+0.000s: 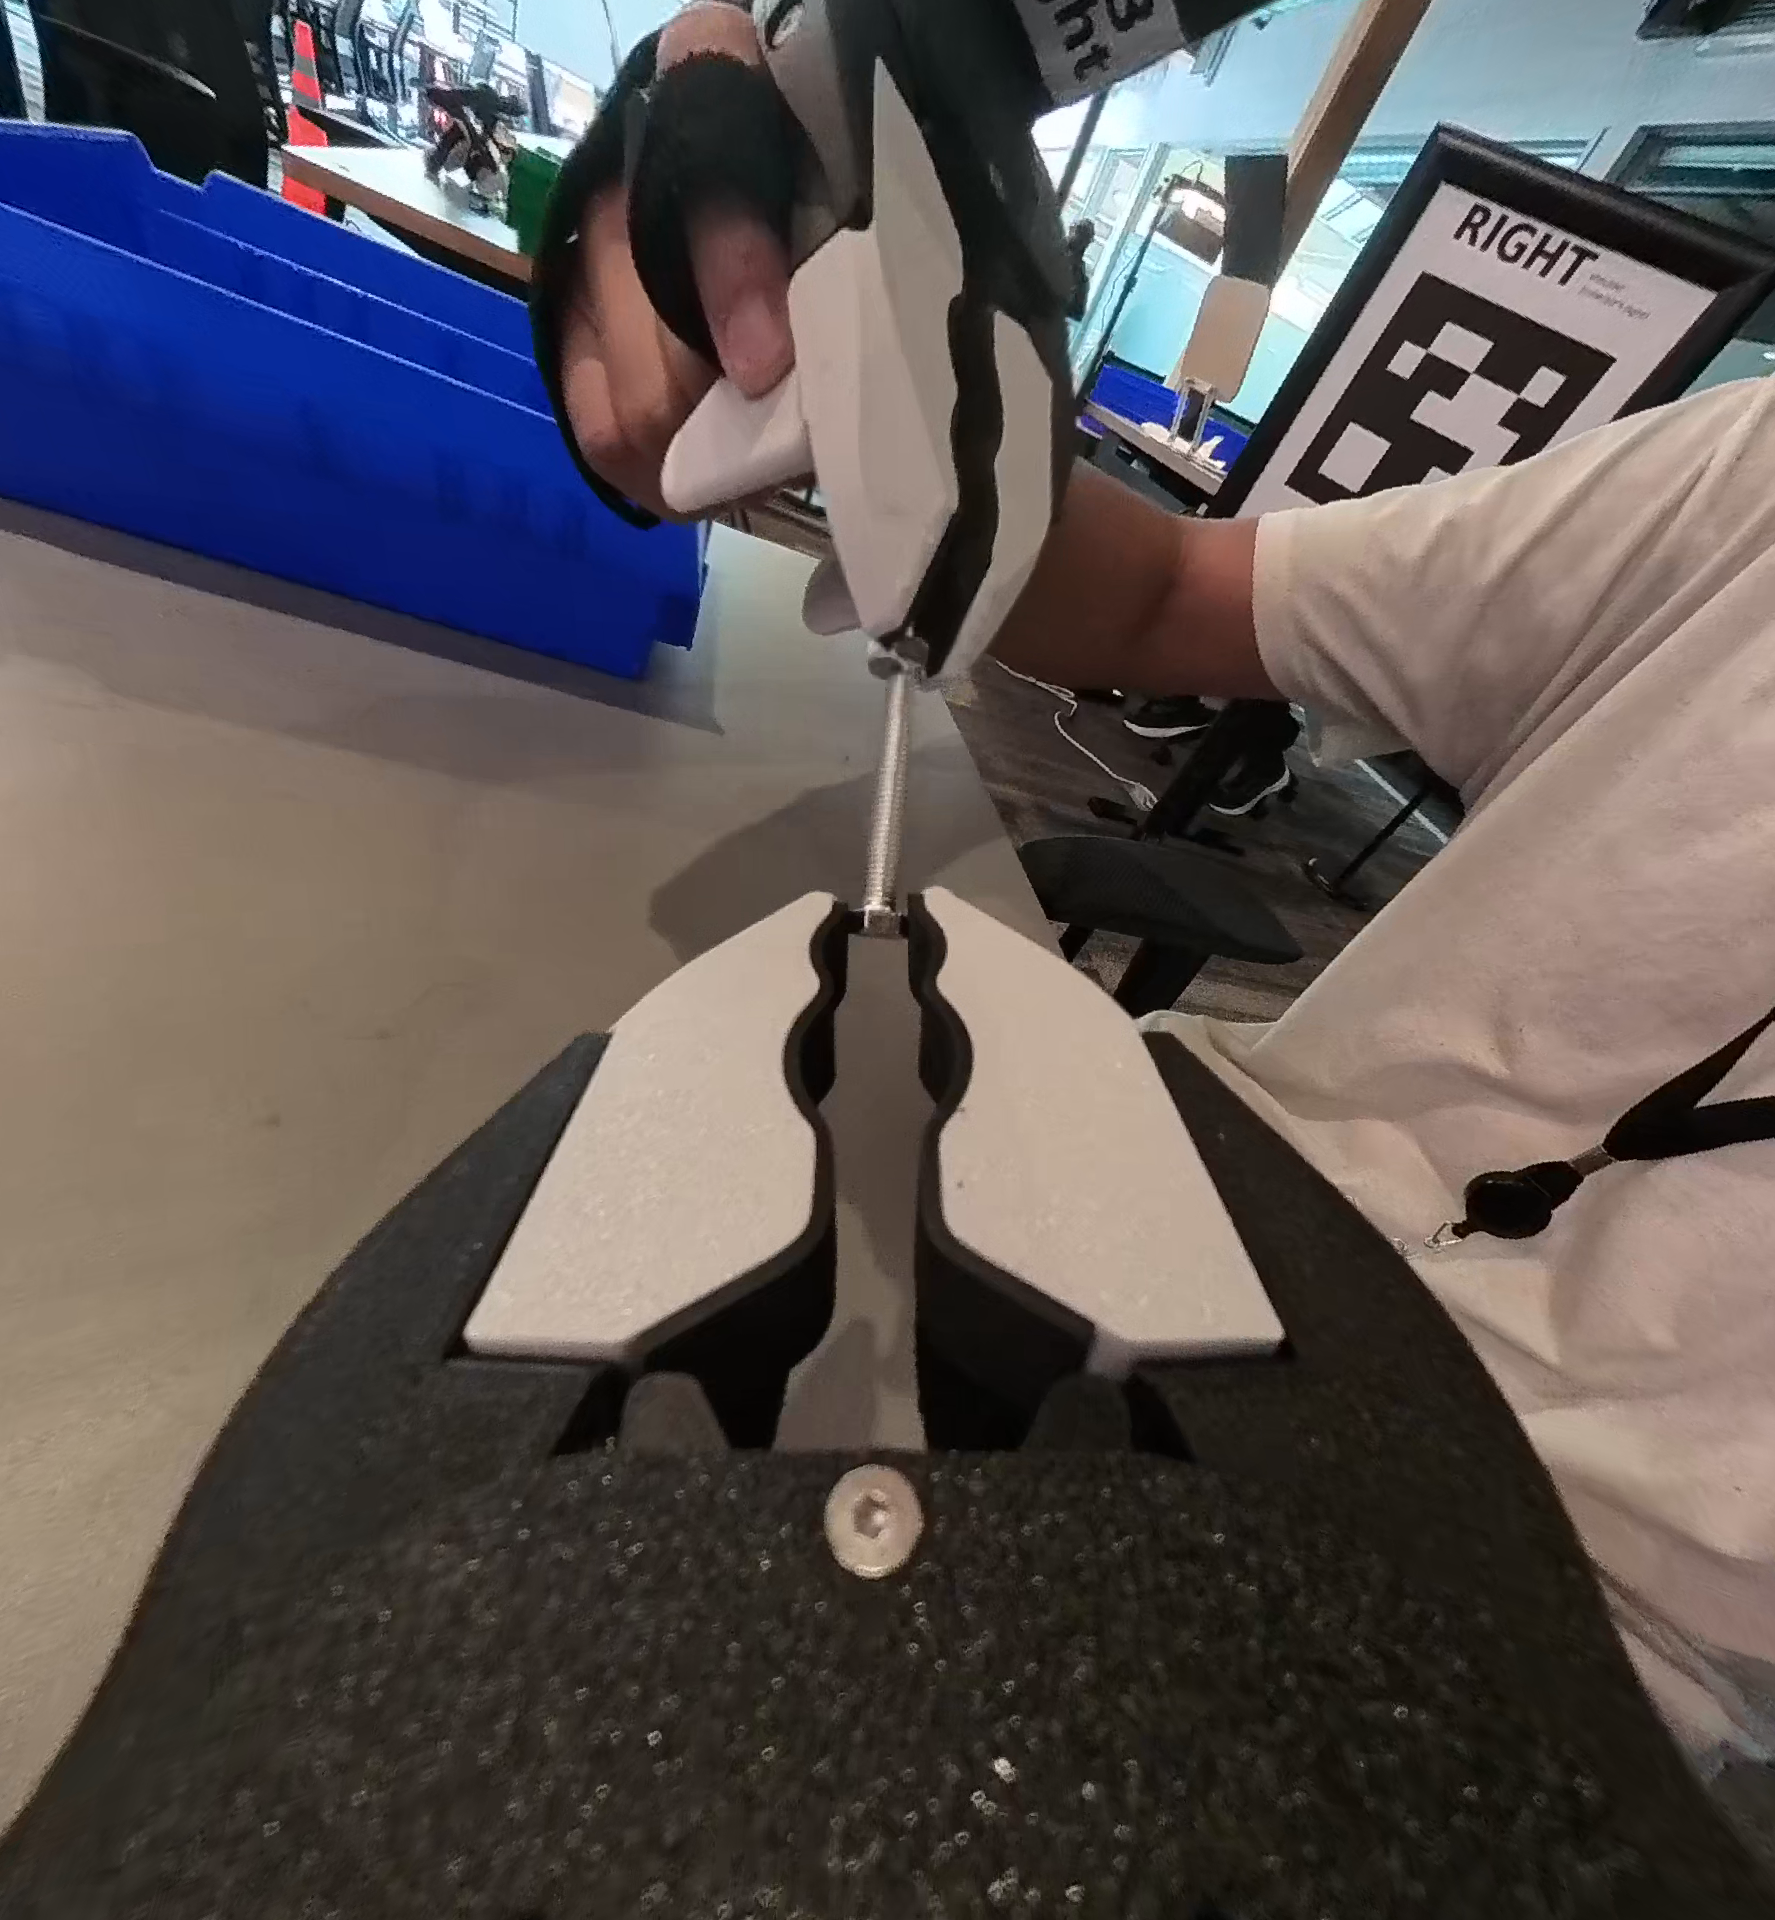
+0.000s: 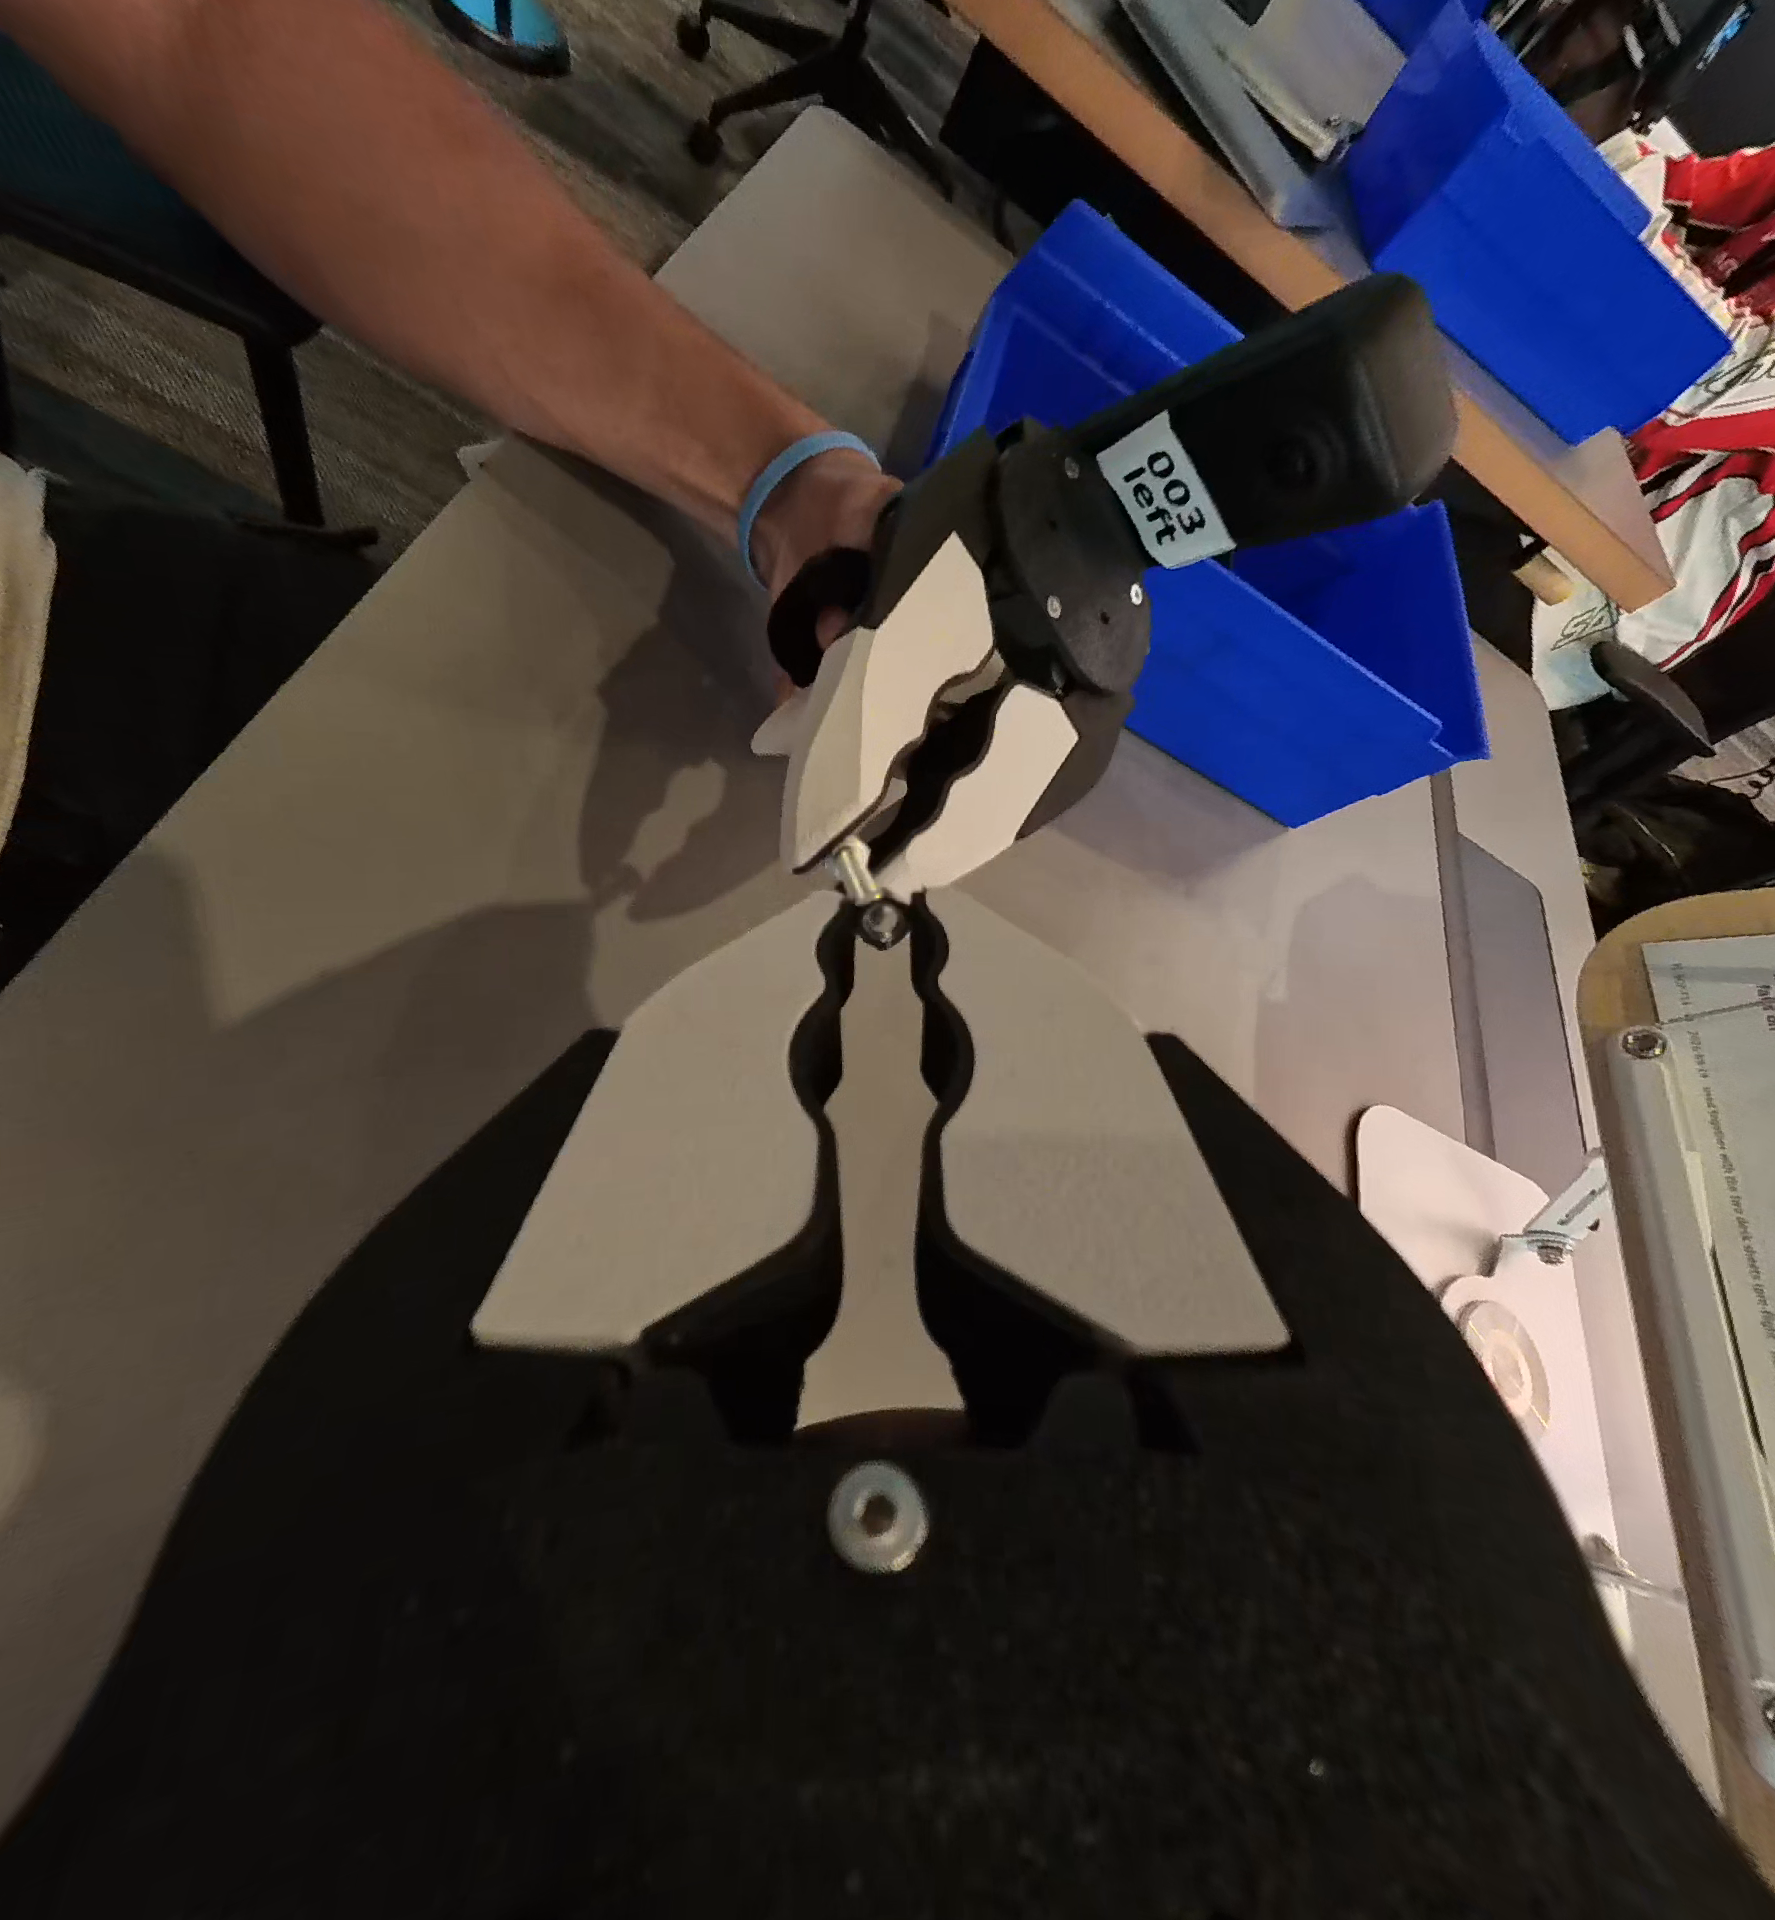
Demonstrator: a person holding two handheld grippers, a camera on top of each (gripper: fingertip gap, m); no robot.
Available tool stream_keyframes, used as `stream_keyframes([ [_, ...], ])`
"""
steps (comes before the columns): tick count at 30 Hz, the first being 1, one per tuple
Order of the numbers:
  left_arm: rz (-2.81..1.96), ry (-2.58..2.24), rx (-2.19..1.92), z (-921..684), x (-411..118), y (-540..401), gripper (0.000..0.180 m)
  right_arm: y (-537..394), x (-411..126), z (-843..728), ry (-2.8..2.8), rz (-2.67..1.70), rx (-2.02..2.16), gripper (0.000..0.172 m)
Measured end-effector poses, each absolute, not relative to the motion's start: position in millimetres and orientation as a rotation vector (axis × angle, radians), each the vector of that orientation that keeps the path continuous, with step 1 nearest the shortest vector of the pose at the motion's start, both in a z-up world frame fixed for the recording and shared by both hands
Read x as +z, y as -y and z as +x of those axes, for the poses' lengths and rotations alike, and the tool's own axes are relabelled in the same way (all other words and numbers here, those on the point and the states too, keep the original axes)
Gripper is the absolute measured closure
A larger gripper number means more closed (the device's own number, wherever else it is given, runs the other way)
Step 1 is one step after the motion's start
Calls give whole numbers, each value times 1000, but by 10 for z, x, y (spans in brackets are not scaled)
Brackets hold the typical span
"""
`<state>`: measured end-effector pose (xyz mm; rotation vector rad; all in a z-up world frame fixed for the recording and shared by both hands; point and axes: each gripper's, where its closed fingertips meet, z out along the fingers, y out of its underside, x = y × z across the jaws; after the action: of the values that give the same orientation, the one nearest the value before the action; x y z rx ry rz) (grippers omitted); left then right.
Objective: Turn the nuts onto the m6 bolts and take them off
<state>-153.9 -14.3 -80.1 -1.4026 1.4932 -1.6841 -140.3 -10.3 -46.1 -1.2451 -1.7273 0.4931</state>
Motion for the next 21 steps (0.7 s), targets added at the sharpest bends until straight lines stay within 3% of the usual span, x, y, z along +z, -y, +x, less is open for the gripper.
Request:
stream_keyframes([
  [21, -1412, -1422, -1554, -1540, -756, -8, 170, -30, -462, -1407, 1497, -1412, 695, 162],
])
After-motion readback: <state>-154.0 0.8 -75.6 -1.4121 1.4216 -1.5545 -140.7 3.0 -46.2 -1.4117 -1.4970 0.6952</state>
